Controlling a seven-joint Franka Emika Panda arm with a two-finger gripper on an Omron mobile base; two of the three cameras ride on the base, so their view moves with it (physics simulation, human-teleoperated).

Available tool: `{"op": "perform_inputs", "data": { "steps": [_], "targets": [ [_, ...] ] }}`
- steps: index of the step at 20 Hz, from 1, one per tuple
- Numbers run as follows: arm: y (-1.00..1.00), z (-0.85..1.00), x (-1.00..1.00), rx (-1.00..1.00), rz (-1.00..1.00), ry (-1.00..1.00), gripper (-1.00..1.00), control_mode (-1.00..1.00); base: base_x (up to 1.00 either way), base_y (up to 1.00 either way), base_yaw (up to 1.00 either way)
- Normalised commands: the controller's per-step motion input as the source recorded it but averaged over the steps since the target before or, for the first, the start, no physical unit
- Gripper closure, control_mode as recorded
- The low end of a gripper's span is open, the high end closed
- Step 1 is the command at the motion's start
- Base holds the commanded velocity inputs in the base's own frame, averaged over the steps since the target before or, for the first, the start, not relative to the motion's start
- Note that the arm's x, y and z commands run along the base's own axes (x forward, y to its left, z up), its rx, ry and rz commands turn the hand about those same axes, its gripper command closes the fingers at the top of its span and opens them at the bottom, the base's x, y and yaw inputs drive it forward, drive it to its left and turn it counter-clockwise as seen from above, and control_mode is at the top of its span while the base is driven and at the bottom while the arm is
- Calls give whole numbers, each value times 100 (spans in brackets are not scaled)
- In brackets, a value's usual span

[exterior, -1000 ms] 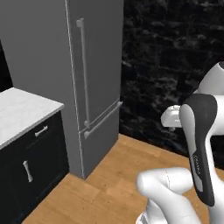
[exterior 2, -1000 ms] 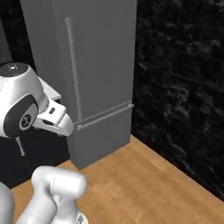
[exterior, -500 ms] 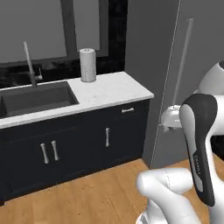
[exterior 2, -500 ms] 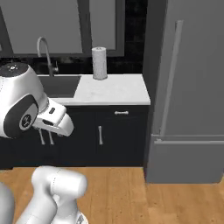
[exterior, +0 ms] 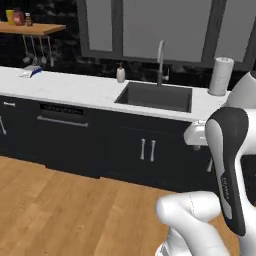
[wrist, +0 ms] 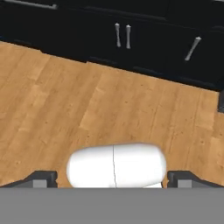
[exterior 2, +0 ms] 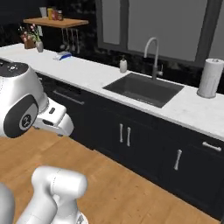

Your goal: Gather all objects into one cabinet and sort the glasses and bowls to opposite sides.

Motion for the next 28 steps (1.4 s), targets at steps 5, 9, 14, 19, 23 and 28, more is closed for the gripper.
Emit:
{"op": "perform_inputs", "data": {
  "steps": [5,9,14,19,23,28],
  "targets": [
    [0,0,0,0,0,0,-100,100,9,0,98],
    [0,0,0,0,0,0,-100,100,48,-2,40],
    [0,0,0,0,0,0,-100,100,61,-1,25],
    [0,0,0,0,0,0,-100,100,99,0,59],
    [0,0,0,0,0,0,-100,100,100,0,65],
    [0,0,0,0,0,0,-100,100,100,-4,70]
  ]
}}
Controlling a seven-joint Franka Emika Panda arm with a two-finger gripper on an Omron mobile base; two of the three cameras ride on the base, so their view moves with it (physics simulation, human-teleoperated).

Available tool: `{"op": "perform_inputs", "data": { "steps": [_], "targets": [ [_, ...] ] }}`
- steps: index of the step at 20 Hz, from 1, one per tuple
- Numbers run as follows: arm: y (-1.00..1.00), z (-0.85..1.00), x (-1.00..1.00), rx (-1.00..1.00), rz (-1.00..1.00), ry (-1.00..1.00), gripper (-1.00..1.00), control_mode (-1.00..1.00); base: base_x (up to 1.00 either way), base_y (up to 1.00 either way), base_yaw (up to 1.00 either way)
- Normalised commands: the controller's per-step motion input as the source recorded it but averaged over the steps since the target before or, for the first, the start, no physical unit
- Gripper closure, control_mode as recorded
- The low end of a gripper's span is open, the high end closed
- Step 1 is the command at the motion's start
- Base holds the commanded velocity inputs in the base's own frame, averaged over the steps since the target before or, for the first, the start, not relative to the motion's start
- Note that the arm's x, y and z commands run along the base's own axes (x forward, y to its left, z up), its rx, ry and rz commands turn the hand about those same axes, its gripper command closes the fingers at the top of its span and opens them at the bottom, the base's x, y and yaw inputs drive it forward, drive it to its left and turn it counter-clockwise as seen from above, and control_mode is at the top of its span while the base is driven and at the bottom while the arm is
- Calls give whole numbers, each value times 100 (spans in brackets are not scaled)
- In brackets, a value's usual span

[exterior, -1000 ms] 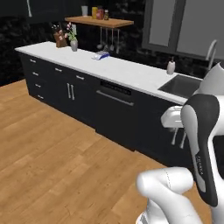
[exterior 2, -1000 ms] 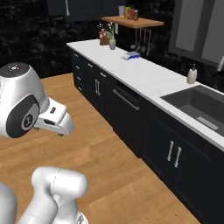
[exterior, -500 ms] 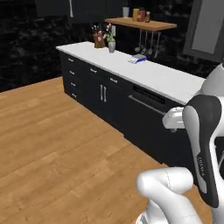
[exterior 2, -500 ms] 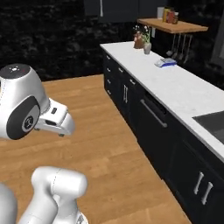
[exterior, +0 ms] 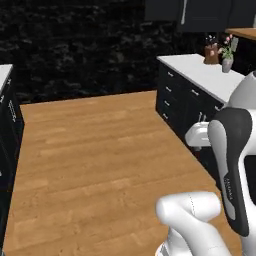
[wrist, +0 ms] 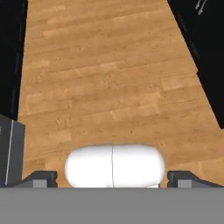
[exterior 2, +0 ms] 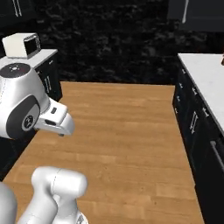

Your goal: Gather all objects into one cabinet and sort the glasses and bowls to opposite sides.

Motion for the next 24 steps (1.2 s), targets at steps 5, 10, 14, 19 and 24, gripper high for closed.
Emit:
{"op": "perform_inputs", "data": {
  "steps": [5,10,14,19,24],
  "targets": [
    [0,0,0,0,0,0,-100,100,100,-2,59],
    [0,0,0,0,0,0,-100,100,100,0,22],
    [0,0,0,0,0,0,-100,100,100,1,9],
    [0,0,0,0,0,0,-100,100,100,22,0],
    [0,0,0,0,0,0,-100,100,100,16,0]
  ]
}}
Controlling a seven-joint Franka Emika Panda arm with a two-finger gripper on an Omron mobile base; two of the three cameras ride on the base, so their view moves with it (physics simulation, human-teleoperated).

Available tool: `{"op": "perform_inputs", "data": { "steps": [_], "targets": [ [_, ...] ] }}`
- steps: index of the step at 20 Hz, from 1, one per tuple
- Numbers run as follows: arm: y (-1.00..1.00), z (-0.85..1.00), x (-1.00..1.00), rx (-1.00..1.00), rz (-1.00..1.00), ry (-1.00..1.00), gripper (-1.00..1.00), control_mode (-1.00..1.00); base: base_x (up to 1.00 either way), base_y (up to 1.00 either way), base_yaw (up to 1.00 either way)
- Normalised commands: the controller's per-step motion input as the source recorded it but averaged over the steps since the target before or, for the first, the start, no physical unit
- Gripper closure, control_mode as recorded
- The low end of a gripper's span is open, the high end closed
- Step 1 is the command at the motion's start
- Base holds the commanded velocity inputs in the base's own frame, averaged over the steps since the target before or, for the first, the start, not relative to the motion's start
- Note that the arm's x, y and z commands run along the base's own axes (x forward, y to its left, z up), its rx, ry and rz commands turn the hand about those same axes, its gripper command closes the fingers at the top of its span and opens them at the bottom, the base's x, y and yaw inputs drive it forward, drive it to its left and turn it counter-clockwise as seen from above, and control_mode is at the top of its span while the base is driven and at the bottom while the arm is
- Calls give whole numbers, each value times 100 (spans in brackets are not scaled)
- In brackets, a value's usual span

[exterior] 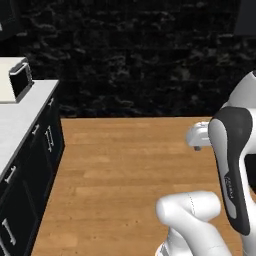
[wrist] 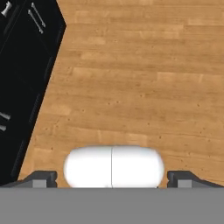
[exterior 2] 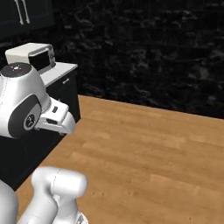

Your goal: Gather all objects into one cabinet and sort the glasses and bowls to opposite sides.

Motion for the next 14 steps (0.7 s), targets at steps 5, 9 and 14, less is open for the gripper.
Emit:
{"op": "perform_inputs", "data": {
  "steps": [5,9,14],
  "targets": [
    [0,0,0,0,0,0,-100,100,100,12,0],
    [0,0,0,0,0,0,-100,100,100,14,0],
    [0,0,0,0,0,0,-100,100,100,17,-1]
  ]
}}
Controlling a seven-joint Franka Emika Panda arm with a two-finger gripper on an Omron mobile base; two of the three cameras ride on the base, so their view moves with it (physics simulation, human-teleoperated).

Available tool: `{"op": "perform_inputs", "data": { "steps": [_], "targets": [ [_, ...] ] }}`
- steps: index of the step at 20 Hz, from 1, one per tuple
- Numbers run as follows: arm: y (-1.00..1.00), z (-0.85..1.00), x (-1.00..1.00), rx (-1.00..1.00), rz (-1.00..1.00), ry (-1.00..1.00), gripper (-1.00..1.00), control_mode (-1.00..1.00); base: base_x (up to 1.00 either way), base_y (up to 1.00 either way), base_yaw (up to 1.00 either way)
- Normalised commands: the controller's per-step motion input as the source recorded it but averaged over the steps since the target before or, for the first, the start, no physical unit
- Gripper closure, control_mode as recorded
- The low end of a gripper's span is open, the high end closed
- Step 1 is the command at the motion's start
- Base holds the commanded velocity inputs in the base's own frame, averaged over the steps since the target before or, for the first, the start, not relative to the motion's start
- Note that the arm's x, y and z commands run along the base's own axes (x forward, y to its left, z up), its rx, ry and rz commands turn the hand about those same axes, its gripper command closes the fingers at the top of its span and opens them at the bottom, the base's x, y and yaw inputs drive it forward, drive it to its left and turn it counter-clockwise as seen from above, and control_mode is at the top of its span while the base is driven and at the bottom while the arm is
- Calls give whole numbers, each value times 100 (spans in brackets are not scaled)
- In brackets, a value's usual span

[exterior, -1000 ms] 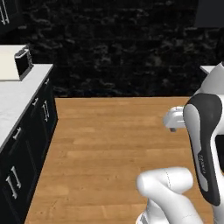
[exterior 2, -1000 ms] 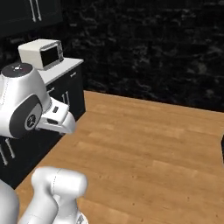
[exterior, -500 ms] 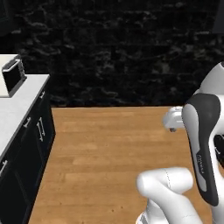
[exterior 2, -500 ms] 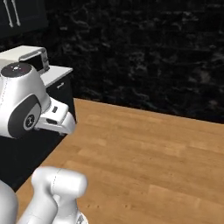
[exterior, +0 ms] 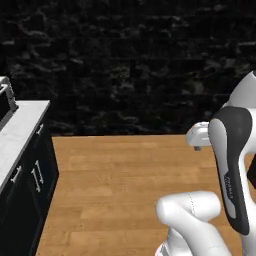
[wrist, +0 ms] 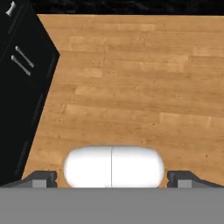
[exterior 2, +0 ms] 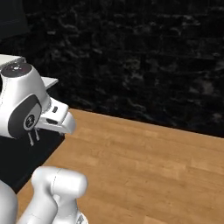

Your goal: Gather all objects into one cabinet and sort the glasses and bowls to opposite sides.

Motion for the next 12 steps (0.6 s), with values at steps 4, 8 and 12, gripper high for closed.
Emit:
{"op": "perform_inputs", "data": {
  "steps": [4,8,12],
  "targets": [
    [0,0,0,0,0,0,-100,100,100,24,-21],
    [0,0,0,0,0,0,-100,100,100,28,-32],
    [0,0,0,0,0,0,-100,100,80,44,-68]
  ]
}}
